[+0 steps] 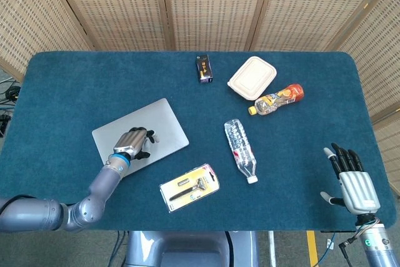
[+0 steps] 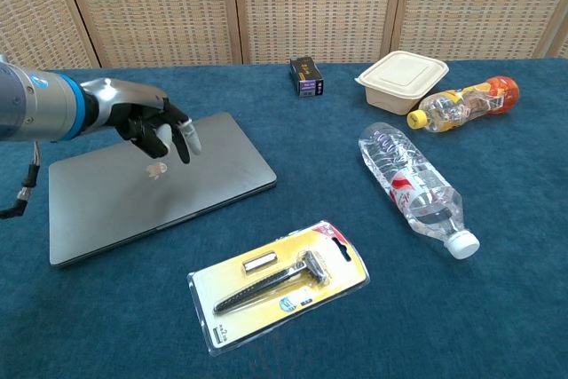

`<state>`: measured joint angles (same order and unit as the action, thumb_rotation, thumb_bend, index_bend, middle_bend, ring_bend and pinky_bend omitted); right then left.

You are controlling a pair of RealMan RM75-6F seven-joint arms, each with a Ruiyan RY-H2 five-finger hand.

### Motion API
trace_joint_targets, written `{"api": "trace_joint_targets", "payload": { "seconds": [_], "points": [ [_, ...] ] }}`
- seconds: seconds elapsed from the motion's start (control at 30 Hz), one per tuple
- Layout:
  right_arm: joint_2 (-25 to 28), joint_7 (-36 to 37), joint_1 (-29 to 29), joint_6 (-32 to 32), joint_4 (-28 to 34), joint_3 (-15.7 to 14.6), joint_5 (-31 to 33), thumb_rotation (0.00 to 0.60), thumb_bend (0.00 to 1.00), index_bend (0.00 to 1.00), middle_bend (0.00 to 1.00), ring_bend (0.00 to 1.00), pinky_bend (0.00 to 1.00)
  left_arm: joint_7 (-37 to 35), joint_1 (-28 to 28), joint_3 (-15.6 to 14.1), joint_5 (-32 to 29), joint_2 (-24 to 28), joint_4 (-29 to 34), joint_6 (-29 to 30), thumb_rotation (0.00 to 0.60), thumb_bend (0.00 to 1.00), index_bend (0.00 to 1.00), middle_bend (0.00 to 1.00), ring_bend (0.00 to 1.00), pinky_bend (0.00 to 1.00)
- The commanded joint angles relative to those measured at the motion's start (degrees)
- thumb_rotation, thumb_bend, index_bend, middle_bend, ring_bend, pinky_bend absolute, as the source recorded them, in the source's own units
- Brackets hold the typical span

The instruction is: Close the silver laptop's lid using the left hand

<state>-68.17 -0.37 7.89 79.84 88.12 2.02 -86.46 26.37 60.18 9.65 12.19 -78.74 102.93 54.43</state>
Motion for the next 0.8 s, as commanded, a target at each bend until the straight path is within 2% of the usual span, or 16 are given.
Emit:
{"api": "trace_joint_targets", "payload": {
  "seconds": [0.03, 0.1, 0.23, 0.33, 0.43, 0.5, 0.6, 0.7, 0.8],
  "points": [
    [-0.01, 0.02, 0.0, 0.03, -0.03, 0.03, 0.01, 0.6, 0.0, 0.0, 0.0, 0.0, 0.0, -2.56, -2.29, 1.37, 4.54, 2.89, 2.6, 3.4, 0.6, 0.71, 0.33, 0.34, 0.11, 0.06],
    [-0.05, 0.03, -0.01, 0.08, -0.08, 0.04, -0.02, 0.6, 0.0, 0.0, 0.0, 0.0, 0.0, -4.19, -4.19, 1.4, 8.02, 4.03, 4.11, 5.99, 0.6, 0.61, 0.34, 0.34, 0.11, 0.05],
    [-0.1, -0.16, -0.04, 0.19, -0.03, 0.04, -0.07, 0.6, 0.0, 0.0, 0.0, 0.0, 0.0, -7.64, -8.89, 0.08, 16.23, 5.2, 6.11, 12.04, 0.6, 0.5, 0.33, 0.31, 0.11, 0.05],
    [-0.18, -0.41, -0.08, 0.37, -0.04, 0.09, -0.1, 0.6, 0.0, 0.0, 0.0, 0.0, 0.0, -11.64, -13.83, -2.09, 23.88, 5.5, 6.8, 16.69, 0.6, 0.46, 0.29, 0.19, 0.11, 0.05],
    [-0.27, -0.71, -0.11, 0.4, -0.04, 0.17, 0.06, 0.6, 0.0, 0.0, 0.0, 0.0, 0.0, -16.0, -18.35, -4.4, 30.86, 6.03, 7.11, 19.2, 0.6, 0.44, 0.16, 0.04, 0.03, 0.05],
    [-0.36, -1.08, -0.15, 0.46, -0.08, 0.21, 0.19, 0.6, 0.0, 0.0, 0.0, 0.0, 0.0, -18.85, -21.66, -6.44, 35.83, 6.48, 7.03, 20.87, 0.6, 0.42, 0.09, 0.0, 0.0, 0.03],
    [-0.47, -1.54, -0.2, 0.52, -0.09, 0.35, 0.47, 0.6, 0.0, 0.0, 0.0, 0.0, 0.0, -20.68, -25.99, -9.84, 43.15, 6.29, 5.6, 24.58, 0.6, 0.4, 0.01, 0.0, 0.0, 0.0],
    [-0.6, -2.21, -0.31, 0.84, -0.13, 0.52, 0.65, 0.6, 0.0, 0.0, 0.0, 0.0, 0.0, -20.37, -30.69, -13.36, 50.72, 4.94, 2.33, 30.14, 0.6, 0.38, 0.0, 0.0, 0.0, 0.0],
    [-0.72, -2.66, -0.42, 1.04, -0.18, 0.72, 0.98, 0.6, 0.0, 0.0, 0.0, 0.0, 0.0, -15.94, -34.4, -15.34, 56.46, 2.42, -2.25, 36.25, 0.6, 0.36, 0.0, 0.0, 0.0, 0.0]
  ]
}}
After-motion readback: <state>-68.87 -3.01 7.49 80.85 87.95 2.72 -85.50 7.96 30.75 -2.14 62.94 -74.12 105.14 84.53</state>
